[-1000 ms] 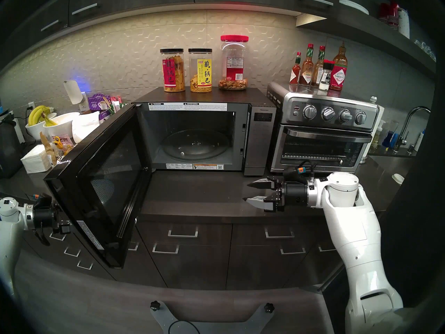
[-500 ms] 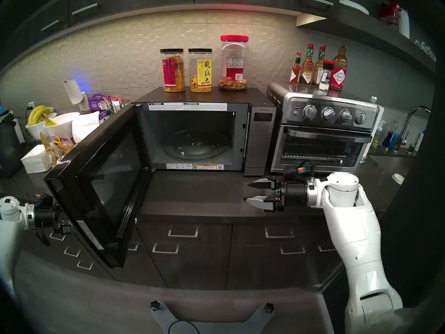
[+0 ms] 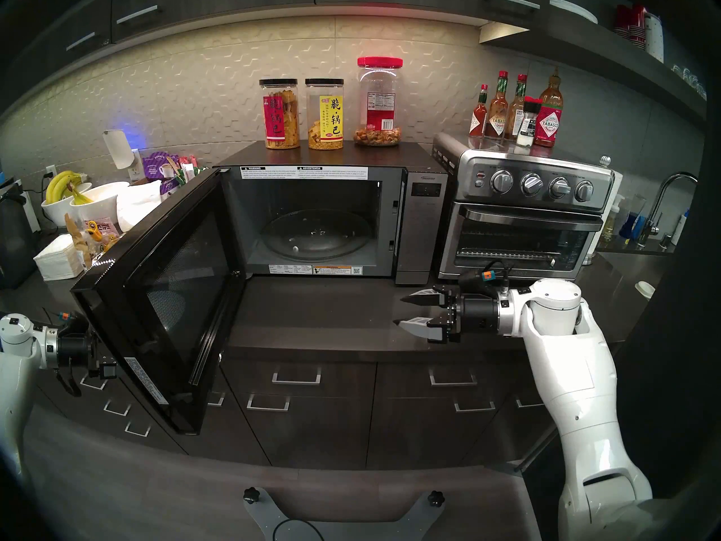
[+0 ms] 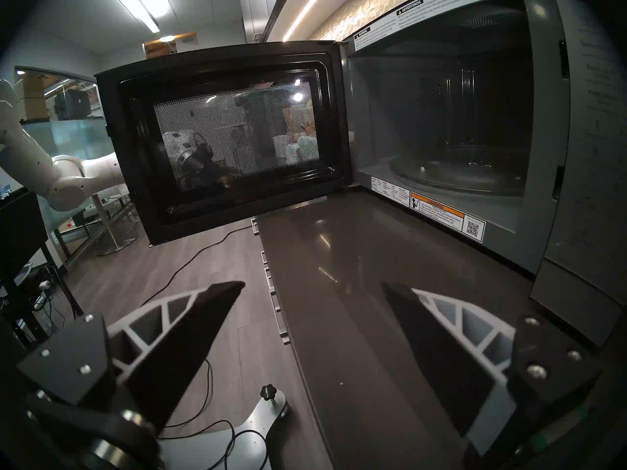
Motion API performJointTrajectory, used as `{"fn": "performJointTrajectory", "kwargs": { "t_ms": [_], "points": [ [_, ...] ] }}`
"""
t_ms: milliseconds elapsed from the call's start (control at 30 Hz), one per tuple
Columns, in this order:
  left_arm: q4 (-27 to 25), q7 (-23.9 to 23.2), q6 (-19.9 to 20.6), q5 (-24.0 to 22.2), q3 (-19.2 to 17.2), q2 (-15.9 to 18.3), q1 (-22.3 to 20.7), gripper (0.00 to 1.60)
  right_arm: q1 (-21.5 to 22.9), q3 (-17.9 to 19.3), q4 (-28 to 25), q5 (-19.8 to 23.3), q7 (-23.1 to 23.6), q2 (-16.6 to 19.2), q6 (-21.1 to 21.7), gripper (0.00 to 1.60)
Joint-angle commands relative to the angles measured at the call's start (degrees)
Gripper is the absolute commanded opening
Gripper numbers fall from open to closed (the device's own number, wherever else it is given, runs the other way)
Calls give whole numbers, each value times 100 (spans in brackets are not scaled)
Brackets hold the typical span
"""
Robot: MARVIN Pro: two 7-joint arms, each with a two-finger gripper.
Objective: Open the microwave, put the plate inside, and close the door
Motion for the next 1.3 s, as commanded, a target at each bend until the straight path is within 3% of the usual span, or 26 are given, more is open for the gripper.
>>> {"fn": "performJointTrajectory", "kwargs": {
  "t_ms": [0, 300, 433, 500, 533, 600, 900, 1100, 1200, 1233, 1267],
  "points": [
    [-117, 0, 55, 19, -22, 100, -65, 160, 88, 18, -51, 38, 47, 14, 11, 160],
    [-147, -12, 65, 80, -45, 87, -72, 160, 89, 21, -51, 33, 50, 11, 12, 160],
    [-157, -17, 79, 86, -59, 75, -70, 131, 89, 22, -51, 31, 52, 10, 13, 160],
    [-161, -18, 81, 88, -66, 66, -69, 109, 89, 23, -51, 30, 52, 9, 13, 160],
    [-163, -18, 82, 91, -68, 63, -69, 85, 89, 23, -51, 29, 53, 8, 13, 160],
    [-167, -17, 85, 94, -70, 58, -67, 72, 89, 24, -51, 29, 53, 8, 13, 160],
    [-145, -22, 54, 121, -55, 40, -58, 60, 89, 26, -51, 25, 56, 6, 14, 160],
    [-150, -39, 6, 137, -36, 29, -44, 73, 89, 27, -51, 24, 57, 5, 14, 160],
    [-179, -30, -1, 147, -34, 18, -23, 53, 89, 27, -51, 24, 57, 5, 14, 160],
    [-188, -26, -3, 151, -36, 15, -17, 35, 89, 27, -51, 24, 57, 5, 14, 160],
    [-195, -22, -8, 155, -38, 11, -11, 0, 89, 27, -51, 23, 57, 4, 14, 160]
  ]
}}
